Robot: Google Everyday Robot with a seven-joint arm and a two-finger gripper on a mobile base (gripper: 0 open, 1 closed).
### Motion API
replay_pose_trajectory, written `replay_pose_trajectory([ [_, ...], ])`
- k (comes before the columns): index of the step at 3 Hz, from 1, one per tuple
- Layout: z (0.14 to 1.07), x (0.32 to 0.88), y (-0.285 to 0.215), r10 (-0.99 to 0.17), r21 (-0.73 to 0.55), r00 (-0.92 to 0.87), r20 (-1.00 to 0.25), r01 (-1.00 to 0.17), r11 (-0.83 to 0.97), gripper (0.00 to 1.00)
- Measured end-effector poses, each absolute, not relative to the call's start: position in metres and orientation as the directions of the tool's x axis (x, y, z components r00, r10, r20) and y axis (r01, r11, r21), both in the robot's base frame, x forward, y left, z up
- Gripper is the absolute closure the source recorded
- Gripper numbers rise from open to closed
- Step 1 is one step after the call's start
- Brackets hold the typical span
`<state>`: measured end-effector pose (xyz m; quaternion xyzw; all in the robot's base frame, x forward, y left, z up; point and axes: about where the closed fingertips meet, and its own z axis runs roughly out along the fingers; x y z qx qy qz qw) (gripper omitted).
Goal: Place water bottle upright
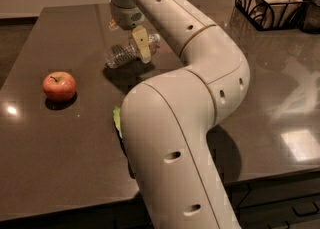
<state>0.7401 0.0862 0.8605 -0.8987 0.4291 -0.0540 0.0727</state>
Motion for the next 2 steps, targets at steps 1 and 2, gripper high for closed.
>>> replay_pose_trajectory([
  [1, 0.8501, 0.7491, 0.0825, -0.802, -0.164, 0.596, 0.037, -0.788, -0.593, 0.18],
  [2, 0.8513, 0.7486, 0.081, -0.807, -0.156, 0.588, 0.043, -0.794, -0.587, 0.42],
])
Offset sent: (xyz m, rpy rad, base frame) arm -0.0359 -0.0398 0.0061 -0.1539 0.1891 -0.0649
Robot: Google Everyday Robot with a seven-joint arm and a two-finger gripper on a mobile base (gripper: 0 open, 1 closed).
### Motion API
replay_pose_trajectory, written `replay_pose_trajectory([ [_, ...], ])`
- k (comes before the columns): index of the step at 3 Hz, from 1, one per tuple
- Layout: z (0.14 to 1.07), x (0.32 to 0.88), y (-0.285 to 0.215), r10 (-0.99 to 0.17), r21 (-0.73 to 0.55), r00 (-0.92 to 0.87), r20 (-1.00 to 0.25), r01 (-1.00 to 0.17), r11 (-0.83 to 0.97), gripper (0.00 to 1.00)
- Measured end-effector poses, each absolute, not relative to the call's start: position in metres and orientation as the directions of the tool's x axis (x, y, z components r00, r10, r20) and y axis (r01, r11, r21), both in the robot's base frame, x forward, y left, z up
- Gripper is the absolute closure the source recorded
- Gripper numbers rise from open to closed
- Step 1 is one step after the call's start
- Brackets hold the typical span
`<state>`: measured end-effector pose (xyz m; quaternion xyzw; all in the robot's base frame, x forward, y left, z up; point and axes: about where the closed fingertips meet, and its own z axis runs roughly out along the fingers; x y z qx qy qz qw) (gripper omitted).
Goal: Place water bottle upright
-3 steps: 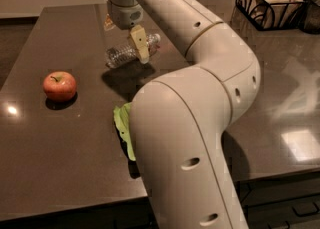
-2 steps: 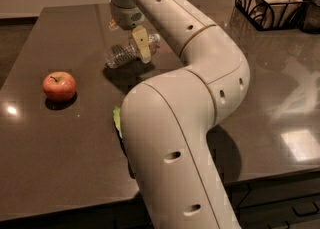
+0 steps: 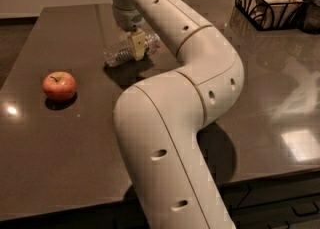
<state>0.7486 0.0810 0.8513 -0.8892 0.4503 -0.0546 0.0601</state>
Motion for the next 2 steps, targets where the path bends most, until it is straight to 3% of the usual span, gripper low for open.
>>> replay_pose_trajectory([
  [2, 0.89, 0.731, 0.067, -0.737, -0.196, 0.662, 0.138, -0.711, -0.675, 0.88],
])
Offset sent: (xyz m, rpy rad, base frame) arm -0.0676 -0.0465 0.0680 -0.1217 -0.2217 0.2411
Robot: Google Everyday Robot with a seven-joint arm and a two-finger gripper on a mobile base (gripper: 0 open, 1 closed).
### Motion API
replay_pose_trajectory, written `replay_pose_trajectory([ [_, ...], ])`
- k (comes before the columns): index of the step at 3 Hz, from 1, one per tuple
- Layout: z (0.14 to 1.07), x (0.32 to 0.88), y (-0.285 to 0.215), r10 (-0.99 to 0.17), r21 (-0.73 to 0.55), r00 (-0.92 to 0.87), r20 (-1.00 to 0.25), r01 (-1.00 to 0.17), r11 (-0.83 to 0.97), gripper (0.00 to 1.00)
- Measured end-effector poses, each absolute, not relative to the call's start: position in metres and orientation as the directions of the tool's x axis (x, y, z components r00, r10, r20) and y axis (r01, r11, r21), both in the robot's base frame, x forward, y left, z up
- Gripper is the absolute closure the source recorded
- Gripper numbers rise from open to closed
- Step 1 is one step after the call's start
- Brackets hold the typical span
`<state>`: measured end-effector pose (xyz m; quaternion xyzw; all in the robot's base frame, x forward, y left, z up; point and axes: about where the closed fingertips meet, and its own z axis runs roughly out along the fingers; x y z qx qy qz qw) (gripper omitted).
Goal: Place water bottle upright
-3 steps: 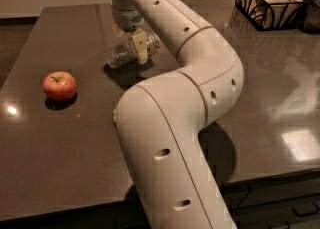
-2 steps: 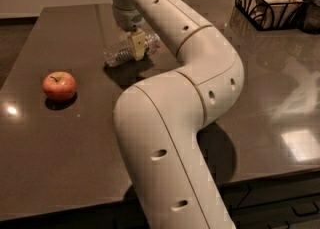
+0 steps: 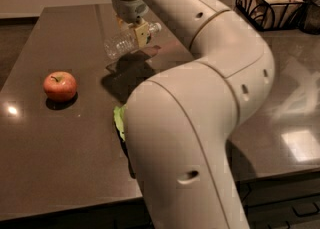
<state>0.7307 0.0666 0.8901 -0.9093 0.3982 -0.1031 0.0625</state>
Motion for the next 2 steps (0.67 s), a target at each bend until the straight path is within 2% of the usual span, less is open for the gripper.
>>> replay_pose_trajectory([
  [1, 0.935, 0.723, 0.053, -0.672, -0.322, 0.693, 0.261, -0.594, -0.738, 1.0],
  [2, 0.966, 0.702, 0.04, -0.613, -0.419, 0.701, 0.365, -0.465, -0.78, 1.0],
])
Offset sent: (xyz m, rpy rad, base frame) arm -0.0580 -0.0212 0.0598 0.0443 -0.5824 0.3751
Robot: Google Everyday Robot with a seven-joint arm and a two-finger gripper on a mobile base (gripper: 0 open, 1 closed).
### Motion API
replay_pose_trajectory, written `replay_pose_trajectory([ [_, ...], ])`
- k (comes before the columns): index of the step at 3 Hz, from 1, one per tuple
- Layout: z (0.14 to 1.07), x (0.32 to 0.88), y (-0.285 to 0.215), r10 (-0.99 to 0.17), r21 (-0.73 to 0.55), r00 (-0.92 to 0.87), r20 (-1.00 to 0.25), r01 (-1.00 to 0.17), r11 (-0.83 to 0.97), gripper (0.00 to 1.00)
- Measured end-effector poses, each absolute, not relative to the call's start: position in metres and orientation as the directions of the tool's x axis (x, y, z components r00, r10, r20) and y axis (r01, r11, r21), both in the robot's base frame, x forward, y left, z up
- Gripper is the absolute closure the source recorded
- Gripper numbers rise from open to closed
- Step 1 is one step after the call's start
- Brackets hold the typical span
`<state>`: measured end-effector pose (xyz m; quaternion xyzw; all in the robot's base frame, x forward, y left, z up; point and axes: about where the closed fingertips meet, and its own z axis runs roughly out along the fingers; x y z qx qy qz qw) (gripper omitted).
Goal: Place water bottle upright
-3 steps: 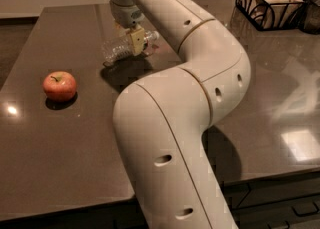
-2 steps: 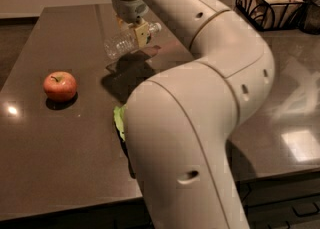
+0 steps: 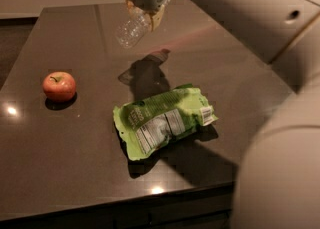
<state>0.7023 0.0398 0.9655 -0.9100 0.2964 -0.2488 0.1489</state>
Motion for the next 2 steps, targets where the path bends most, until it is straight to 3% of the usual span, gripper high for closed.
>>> replay_pose_trajectory([
  [2, 0.94, 0.67, 0.03, -0.444, -0.459, 0.732, 0.516, -0.2, -0.865, 1.0],
])
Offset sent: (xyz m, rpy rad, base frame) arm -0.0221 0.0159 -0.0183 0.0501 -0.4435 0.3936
